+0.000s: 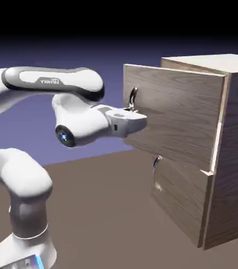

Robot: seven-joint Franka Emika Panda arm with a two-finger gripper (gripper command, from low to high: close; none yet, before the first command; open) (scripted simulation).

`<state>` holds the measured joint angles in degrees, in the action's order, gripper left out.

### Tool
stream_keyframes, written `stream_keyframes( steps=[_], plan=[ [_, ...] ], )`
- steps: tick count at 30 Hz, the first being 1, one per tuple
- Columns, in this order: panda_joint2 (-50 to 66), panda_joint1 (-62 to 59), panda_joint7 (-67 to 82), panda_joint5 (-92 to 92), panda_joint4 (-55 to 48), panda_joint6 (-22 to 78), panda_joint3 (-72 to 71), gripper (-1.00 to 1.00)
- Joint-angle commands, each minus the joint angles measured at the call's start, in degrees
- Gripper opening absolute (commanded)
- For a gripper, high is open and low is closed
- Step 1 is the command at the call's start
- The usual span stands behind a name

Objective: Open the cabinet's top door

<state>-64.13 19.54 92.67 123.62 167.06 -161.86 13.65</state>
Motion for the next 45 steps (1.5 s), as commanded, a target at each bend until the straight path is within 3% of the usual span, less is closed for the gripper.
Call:
stream_keyframes(
  steps=[1, 9, 15, 23, 31, 41, 45],
  plan=[
    [-1.2, 0.9, -1.4, -2.5, 0.5, -0.6, 1.2, -1.0],
    [-9.5, 4.3, -14.8, -22.5, 4.4, -2.6, 7.8, -1.0],
    [-13.5, 0.1, -26.5, -37.4, 7.4, 2.6, 10.5, -1.0],
    [-15.8, -11.1, -37.2, -57.2, 8.6, 19.5, 18.6, -1.0],
    [-12.1, -16.7, -40.0, -73.8, 2.6, 39.4, 32.0, -1.0],
    [-4.0, -7.2, -40.1, -89.3, -15.4, 63.8, 49.7, -1.0],
    [-10.9, -2.3, -46.1, -96.8, -16.8, 62.4, 53.4, -1.0]
  ],
)
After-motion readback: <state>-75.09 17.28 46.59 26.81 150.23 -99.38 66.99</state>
